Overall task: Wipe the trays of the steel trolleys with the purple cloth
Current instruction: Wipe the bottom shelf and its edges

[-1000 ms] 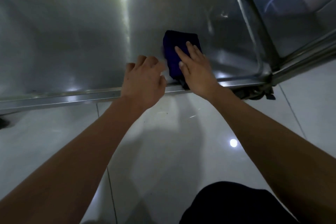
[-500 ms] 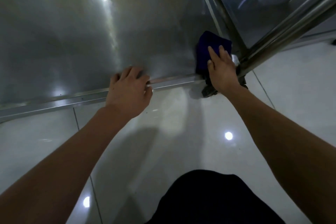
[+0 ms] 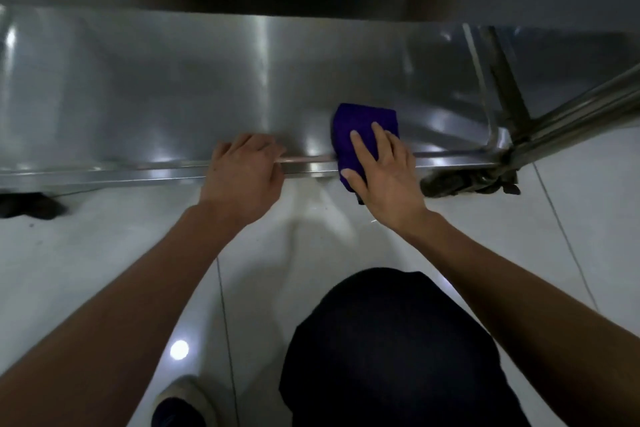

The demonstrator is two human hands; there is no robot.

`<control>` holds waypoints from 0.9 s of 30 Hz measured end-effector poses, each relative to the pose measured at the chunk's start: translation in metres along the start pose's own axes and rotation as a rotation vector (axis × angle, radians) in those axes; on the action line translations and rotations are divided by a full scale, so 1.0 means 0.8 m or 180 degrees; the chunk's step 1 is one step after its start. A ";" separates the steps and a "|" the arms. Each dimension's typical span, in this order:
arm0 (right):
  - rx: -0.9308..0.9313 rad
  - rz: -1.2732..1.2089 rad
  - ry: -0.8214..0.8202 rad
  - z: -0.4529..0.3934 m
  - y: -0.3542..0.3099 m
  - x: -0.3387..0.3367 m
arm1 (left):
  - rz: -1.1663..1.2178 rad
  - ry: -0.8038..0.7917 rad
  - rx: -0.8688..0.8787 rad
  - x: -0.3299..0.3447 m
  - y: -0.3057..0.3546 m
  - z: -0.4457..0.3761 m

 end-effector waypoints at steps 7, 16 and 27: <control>-0.0817 0.0075 -0.0189 -0.047 -0.135 -0.016 | 0.0000 -0.0100 -0.0565 -0.037 -0.082 0.051; -0.1696 -0.0073 -0.0539 -0.112 -0.306 -0.037 | -0.0165 -0.0051 -0.1403 -0.113 -0.200 0.119; -0.1867 -0.0883 -0.0951 -0.057 -0.463 -0.123 | 0.0155 -0.0297 -0.2245 -0.233 -0.289 0.210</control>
Point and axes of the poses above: each hand's wrist, its own z-axis away from the middle knuckle, its own x-axis out of the palm, y = z × x, the point moved 6 cm from there along -z, towards the middle knuckle, and after that the axes turned 7 degrees about -x, right-handed, at the moved point
